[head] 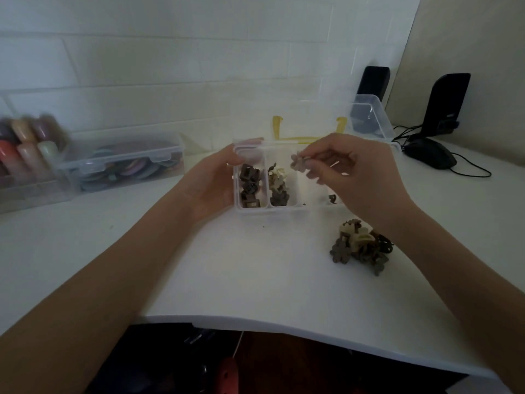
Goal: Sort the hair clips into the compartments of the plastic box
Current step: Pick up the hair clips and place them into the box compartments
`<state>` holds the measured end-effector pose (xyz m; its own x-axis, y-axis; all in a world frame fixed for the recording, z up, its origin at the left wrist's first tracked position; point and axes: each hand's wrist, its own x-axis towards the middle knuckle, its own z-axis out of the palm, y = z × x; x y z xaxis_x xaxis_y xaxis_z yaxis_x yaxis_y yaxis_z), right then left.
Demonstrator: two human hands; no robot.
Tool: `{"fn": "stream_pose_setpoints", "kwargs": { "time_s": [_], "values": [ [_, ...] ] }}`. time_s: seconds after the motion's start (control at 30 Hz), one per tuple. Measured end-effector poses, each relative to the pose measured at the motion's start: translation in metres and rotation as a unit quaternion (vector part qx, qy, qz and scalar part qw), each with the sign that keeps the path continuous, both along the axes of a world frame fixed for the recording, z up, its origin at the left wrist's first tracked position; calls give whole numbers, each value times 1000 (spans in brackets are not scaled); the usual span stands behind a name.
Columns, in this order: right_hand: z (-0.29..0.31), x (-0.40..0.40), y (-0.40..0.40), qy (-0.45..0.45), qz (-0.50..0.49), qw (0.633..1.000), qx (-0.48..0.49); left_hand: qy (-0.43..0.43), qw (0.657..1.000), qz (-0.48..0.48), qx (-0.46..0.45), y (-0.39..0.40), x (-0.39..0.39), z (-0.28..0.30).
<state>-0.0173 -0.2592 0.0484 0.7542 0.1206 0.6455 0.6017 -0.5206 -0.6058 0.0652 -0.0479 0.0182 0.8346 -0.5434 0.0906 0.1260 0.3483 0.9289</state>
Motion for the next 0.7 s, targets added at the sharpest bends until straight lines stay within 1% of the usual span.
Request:
{"fn": "stream_pose_setpoints", "kwargs": {
  "time_s": [0.07,0.13,0.23,0.3,0.4,0.53,0.63,0.7],
  "values": [
    [-4,1,1,-51,-30,997,-43,-24,999,-23,10,-3,2,-4],
    [-7,2,3,-100,-73,987,-105,-50,998,-39,19,-5,0,-5],
    [-11,7,2,-174,-123,957,-196,-37,998,-46,17,-7,0,-7],
    [-13,9,4,-200,-148,944,-219,-37,998,-48,15,-8,-1,-7],
    [-14,9,11,-196,-169,935,-243,-52,996,-73,20,-9,-5,-6],
    [-11,8,12,-178,-178,919,-303,-17,999,-31,10,-7,-3,-8],
    [-15,7,11,-153,-180,913,-332,-9,1000,-25,-4,-7,-2,-9],
    [-17,7,12,-133,-173,917,-333,-4,1000,-11,-9,-8,0,-10]
  ]
}}
